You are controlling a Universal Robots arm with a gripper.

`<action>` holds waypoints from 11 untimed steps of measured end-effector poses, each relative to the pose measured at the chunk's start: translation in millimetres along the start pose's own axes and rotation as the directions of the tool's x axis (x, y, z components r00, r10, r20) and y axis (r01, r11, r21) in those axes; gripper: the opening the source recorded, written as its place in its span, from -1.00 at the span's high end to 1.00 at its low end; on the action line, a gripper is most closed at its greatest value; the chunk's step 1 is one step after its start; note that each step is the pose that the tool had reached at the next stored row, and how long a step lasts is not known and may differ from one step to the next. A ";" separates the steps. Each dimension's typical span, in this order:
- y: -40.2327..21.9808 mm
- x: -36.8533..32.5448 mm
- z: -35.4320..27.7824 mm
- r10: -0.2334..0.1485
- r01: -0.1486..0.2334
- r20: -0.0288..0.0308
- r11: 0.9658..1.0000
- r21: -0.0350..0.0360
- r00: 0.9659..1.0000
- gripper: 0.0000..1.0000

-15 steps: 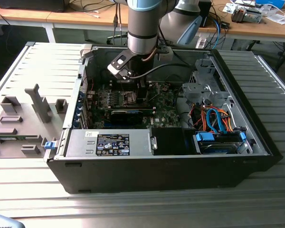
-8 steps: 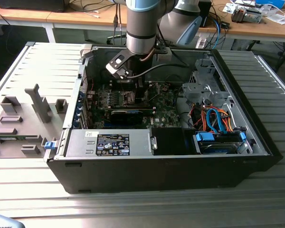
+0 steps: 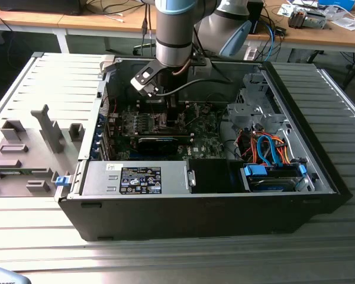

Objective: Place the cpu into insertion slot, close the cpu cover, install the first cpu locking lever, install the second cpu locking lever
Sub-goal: 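Place the cpu into insertion slot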

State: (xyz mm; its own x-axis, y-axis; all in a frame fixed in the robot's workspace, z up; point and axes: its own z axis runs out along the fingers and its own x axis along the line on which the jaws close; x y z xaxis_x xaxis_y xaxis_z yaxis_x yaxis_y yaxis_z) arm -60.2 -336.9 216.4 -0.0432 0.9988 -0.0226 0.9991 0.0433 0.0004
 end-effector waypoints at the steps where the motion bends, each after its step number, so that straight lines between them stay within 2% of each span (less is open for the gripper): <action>1: 0.0 0.8 1.5 0.002 -0.002 0.000 1.000 0.000 1.000 -0.08; 5: -1.4 5.7 7.8 0.010 -0.010 0.000 1.000 0.000 1.000 -0.08; 11: -3.4 5.8 10.8 0.011 -0.011 0.000 1.000 0.001 1.000 -0.08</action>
State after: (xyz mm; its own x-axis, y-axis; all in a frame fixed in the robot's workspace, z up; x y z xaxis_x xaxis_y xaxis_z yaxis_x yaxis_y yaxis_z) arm -63.8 -331.6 205.5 -0.0322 0.9992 -0.0229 0.9995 0.0322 0.0001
